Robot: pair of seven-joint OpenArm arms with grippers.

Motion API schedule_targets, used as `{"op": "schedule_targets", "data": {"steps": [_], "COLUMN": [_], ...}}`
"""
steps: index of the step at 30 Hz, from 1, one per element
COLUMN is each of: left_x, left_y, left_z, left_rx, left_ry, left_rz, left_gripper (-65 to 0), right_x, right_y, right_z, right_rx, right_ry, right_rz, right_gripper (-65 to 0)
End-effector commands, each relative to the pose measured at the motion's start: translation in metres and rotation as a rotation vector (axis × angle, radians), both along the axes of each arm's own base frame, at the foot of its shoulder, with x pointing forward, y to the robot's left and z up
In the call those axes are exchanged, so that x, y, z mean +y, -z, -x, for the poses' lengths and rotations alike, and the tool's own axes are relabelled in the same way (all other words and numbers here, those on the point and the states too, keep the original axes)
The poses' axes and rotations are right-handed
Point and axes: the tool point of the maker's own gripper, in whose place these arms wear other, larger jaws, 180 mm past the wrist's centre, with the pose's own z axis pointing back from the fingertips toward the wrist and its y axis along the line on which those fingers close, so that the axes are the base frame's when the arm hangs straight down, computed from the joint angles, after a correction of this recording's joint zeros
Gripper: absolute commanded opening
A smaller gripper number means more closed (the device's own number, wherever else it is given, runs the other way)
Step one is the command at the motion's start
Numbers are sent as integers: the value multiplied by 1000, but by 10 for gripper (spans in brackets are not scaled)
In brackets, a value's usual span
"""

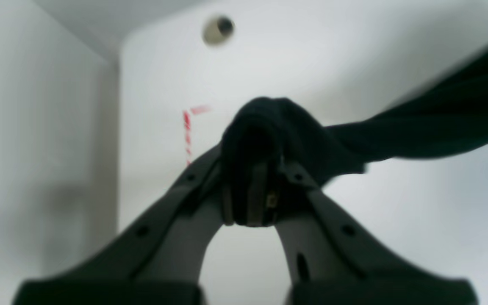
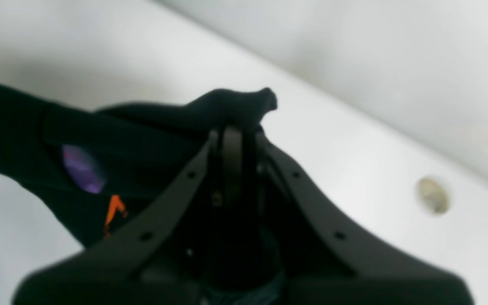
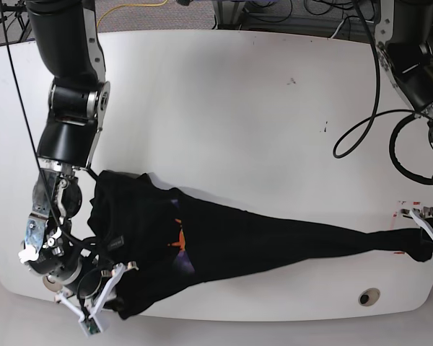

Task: Fold the T-shirt properly
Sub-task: 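Pull the shirt with the right gripper away from the left gripper, then lift and swing the shirt with both grippers, spreading it flat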

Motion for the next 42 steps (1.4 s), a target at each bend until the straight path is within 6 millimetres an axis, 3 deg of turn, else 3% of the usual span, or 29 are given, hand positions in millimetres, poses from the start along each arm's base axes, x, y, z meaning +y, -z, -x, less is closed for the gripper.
{"op": "schedule_targets", "data": {"steps": [1,13,16,21,25,30,36,42], "left_x": [5,9,12,13,1,-4,-11,-18], "left_y": [-52,-191,-210,-213,-198,-158,-85,-25], "left_z": [-10,-21,-18,-19,-25,-29,-24,-12], "left_rx": [-146,-462,-502,-504,-464,-381,-228,-120], "left_ry": [-1,-13,-18,-18,10,25,38,58], "left_rz": [-18,-27,-34,-36,-43,-29,-9,12], "left_gripper": [-633,-633,-633,-633,-633,-633,-633,-633], "right_x": [-8,-40,-44,-44,-43,-42,-32,-45], "right_y": [-67,-202,-219,-225,-209,-167,-95,-19], "right_z": [-12,-13,-11,-10,-11,-11,6,38], "right_rx": [-153,-362,-393,-404,-375,-304,-203,-84], "right_ry": [8,66,74,75,73,69,30,68], "right_rz": [-5,61,66,66,68,73,65,39], "right_gripper": [-650,-650,-650,-650,-650,-650,-650,-650]}}
